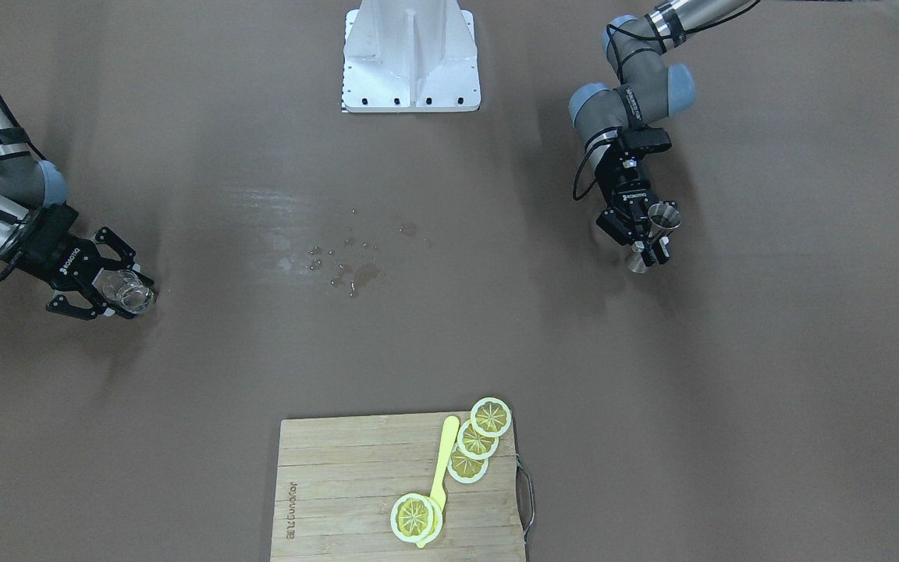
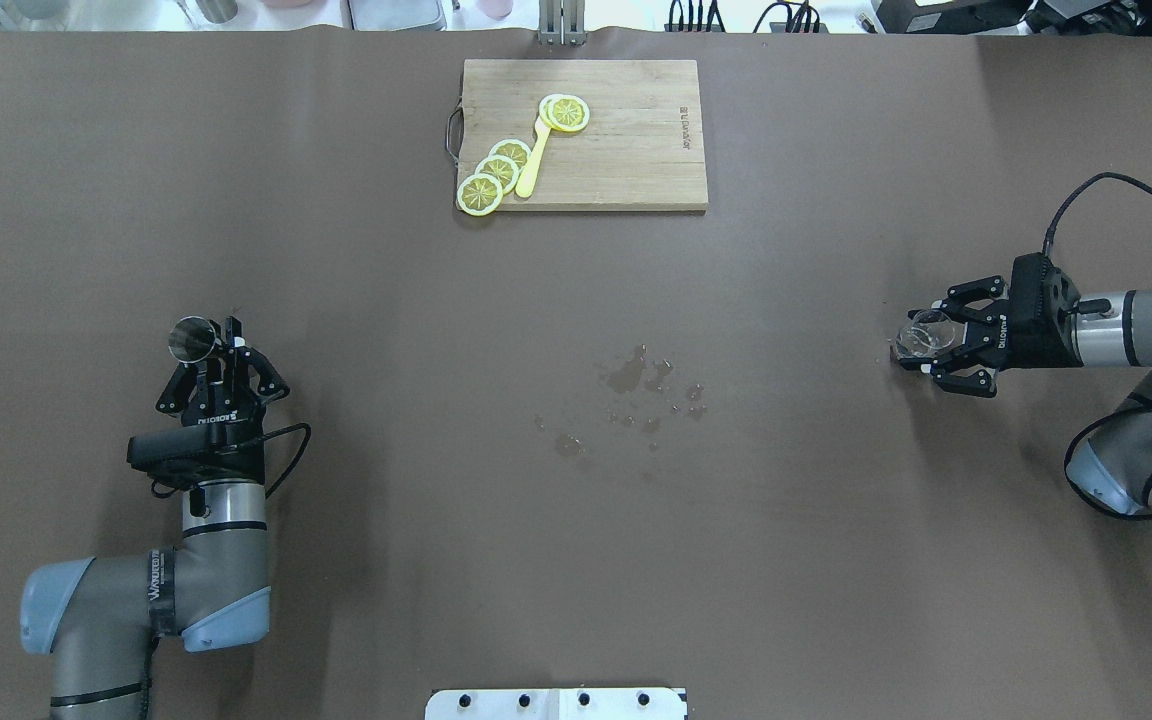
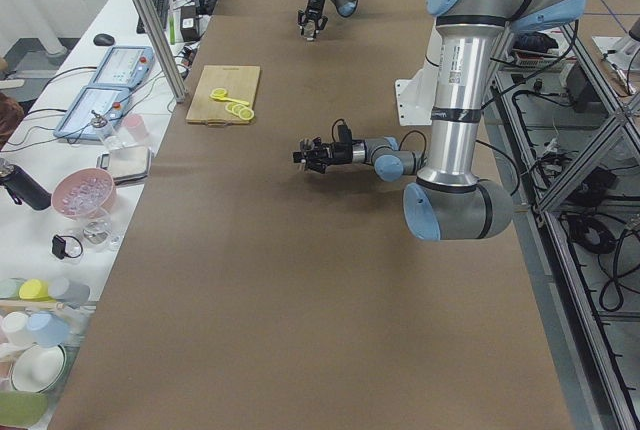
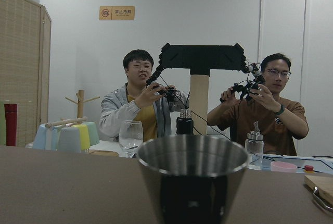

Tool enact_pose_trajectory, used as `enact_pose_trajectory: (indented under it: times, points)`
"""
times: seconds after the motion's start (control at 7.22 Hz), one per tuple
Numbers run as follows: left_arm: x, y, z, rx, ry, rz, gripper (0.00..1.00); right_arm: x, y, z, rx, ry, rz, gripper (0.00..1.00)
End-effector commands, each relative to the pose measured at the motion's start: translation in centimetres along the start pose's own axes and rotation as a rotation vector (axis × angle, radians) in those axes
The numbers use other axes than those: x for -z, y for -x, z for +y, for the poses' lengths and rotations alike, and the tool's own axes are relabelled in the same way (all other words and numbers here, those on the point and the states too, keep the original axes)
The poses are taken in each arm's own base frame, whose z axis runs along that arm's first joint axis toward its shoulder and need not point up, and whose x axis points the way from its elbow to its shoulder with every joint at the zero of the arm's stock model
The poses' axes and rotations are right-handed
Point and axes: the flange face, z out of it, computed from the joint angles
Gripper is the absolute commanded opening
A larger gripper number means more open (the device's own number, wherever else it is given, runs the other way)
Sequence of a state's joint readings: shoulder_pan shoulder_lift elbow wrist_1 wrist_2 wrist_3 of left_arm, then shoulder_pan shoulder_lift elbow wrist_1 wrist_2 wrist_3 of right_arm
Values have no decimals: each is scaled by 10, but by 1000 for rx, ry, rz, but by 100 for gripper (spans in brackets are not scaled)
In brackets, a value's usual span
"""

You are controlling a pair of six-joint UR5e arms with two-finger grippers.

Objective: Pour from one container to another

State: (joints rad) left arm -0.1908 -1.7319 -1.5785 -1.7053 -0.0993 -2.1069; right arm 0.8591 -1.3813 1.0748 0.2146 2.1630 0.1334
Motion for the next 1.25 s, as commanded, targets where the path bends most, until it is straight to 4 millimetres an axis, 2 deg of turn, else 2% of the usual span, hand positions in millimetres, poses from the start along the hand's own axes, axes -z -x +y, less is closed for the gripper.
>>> enact_pose_trajectory:
  times: [0.0,0.55,0.97,1.11]
  points:
    - [2,5,0,0,-30,15,0,0,0,-1,-8,-1,0,98]
    - [12,18,0,-19,-10,20,0,14,-11,-15,-13,-27,19,99]
    - [20,20,2,-29,10,23,0,23,-11,-36,-37,-64,6,99]
    - [23,20,4,-35,26,18,6,23,-10,-40,-49,-70,3,99]
